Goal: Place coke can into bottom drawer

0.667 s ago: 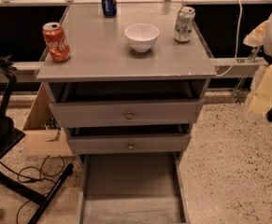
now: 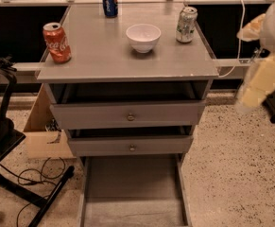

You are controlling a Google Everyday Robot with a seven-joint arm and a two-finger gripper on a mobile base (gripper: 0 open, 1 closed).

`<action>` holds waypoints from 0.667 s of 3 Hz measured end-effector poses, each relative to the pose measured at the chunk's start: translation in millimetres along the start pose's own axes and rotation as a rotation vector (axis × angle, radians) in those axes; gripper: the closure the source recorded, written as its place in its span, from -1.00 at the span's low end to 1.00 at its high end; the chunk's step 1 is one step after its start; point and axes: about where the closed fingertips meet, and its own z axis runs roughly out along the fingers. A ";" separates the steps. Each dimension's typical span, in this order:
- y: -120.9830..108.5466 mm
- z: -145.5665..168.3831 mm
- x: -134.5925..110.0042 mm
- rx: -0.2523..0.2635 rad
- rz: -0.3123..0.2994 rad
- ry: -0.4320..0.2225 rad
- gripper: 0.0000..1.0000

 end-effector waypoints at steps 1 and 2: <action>-43.9 12.0 -51.9 0.026 -0.032 -0.264 -1.00; -77.2 23.9 -120.8 0.028 -0.065 -0.547 -1.00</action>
Offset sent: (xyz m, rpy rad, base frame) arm 0.1575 0.1709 0.0726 0.8626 -0.3021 0.3247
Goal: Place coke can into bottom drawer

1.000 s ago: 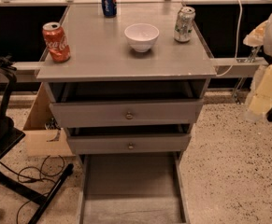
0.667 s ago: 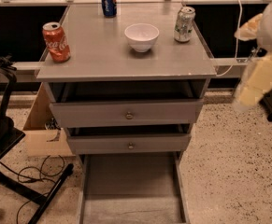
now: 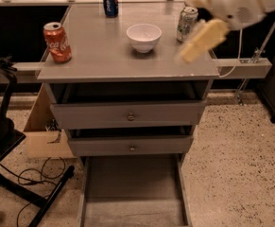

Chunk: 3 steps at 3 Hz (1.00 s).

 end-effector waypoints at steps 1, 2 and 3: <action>-16.7 40.2 -40.9 -0.008 -0.004 -0.230 -1.00; -17.5 48.0 -51.1 -0.015 -0.004 -0.274 -1.00; -17.5 48.0 -51.1 -0.015 -0.004 -0.274 -1.00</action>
Offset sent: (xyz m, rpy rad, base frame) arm 0.0276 0.0522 0.0085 0.2110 -0.0478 0.0798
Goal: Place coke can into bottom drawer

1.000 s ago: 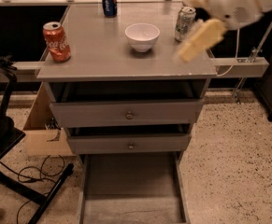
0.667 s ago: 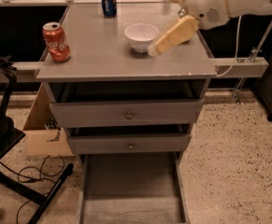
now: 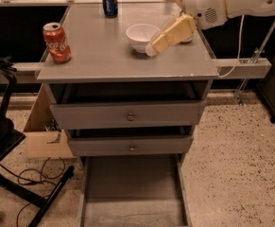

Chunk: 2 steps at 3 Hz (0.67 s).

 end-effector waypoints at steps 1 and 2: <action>-18.4 35.2 3.7 0.008 0.060 -0.008 -1.00; -35.8 114.7 18.7 0.012 0.163 -0.017 -1.00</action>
Offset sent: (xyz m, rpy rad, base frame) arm 0.1547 0.1516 -0.1065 0.1661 0.2010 -0.2103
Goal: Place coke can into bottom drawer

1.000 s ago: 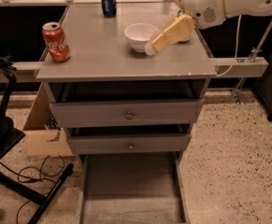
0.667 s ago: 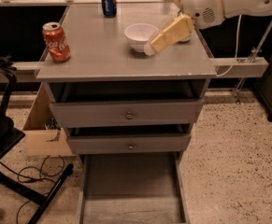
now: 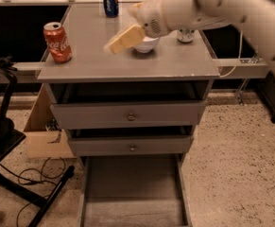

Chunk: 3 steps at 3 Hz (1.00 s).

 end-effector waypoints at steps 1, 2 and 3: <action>-21.9 84.0 2.6 0.020 0.066 -0.078 -1.00; -40.1 150.3 -3.4 0.003 0.077 -0.166 -1.00; -56.2 186.8 -21.4 0.007 0.073 -0.249 -1.00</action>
Offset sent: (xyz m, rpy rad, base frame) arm 0.1524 0.1744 -0.0573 0.3181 -0.0381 0.0131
